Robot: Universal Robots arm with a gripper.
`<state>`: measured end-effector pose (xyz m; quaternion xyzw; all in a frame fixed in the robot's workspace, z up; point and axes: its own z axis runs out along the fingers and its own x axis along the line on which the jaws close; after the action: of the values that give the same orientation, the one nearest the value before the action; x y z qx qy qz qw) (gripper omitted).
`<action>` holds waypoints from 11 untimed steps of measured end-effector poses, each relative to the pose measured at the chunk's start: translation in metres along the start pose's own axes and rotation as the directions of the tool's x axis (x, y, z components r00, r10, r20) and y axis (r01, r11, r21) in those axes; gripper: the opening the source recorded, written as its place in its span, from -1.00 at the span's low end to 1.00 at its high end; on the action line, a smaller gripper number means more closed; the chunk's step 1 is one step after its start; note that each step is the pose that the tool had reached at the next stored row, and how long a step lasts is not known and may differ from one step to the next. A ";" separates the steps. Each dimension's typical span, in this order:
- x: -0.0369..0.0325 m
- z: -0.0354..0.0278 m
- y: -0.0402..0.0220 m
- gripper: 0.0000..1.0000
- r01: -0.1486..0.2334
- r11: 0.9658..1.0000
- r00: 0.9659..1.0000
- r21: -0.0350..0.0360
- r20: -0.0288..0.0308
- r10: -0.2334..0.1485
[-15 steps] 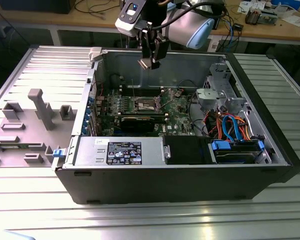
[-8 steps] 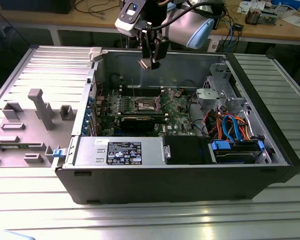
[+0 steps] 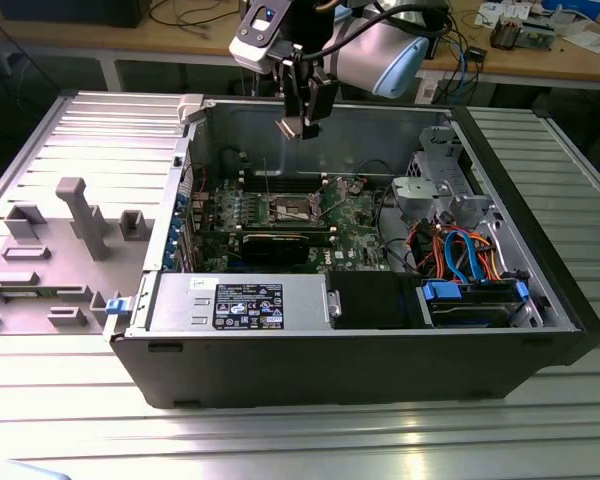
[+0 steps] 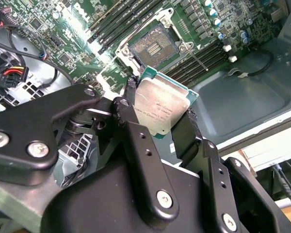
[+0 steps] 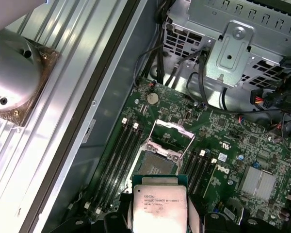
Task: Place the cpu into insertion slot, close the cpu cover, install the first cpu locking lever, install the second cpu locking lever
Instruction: 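Place the cpu into insertion slot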
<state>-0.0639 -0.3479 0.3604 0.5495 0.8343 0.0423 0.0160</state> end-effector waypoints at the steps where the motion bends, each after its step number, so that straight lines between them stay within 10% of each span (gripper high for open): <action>1: 0.0000 0.0000 0.0000 0.08 -0.001 1.000 1.000 0.000 0.000 0.001; 11: 0.0000 0.0003 0.0000 0.08 -0.019 1.000 1.000 0.000 0.002 0.019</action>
<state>-0.0640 -0.3479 0.3600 0.5574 0.8290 0.0421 0.0164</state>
